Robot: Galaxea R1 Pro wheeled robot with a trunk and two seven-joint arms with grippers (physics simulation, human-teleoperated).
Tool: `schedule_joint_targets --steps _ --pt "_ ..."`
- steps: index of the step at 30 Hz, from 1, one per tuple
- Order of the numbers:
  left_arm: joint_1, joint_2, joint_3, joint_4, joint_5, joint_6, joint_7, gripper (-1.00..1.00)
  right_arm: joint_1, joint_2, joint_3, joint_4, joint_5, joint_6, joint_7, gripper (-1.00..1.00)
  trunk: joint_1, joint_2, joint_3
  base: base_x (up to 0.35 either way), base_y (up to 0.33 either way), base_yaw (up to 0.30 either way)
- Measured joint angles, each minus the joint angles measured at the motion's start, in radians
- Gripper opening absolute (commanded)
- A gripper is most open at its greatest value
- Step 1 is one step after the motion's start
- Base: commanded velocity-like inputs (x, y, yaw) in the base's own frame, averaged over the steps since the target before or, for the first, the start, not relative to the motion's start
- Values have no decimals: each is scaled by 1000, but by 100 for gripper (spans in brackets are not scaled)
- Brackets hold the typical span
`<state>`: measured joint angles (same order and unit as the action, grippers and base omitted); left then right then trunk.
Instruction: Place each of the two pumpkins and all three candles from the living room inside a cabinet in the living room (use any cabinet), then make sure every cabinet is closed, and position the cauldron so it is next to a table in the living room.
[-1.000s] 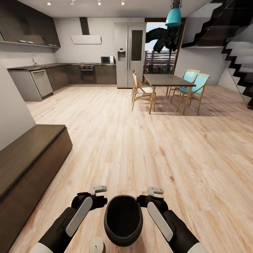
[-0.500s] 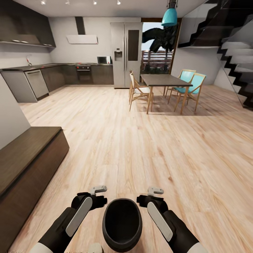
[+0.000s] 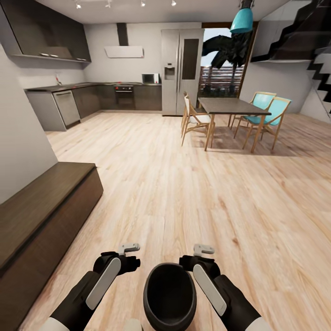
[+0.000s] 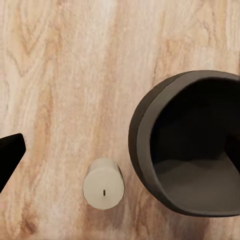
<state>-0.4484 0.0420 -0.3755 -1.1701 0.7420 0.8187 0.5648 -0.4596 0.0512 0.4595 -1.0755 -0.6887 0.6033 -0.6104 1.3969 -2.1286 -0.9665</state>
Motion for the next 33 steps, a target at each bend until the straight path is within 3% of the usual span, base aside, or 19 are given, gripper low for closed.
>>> schedule_joint_targets --steps 15,27,33 --pt "0 0 -1 -1 -1 0 0 100 0 -1 -1 4 0 0 0 100 0 0 0 3 -56 10" --pt "0 -1 -6 0 -1 -9 0 100 0 3 -1 4 3 -5 0 100 46 -84 -38 0 0 0" --pt "0 -20 -63 33 0 -76 0 100 0 2 -1 6 2 -9 0 100 69 -126 -56 0 0 0"
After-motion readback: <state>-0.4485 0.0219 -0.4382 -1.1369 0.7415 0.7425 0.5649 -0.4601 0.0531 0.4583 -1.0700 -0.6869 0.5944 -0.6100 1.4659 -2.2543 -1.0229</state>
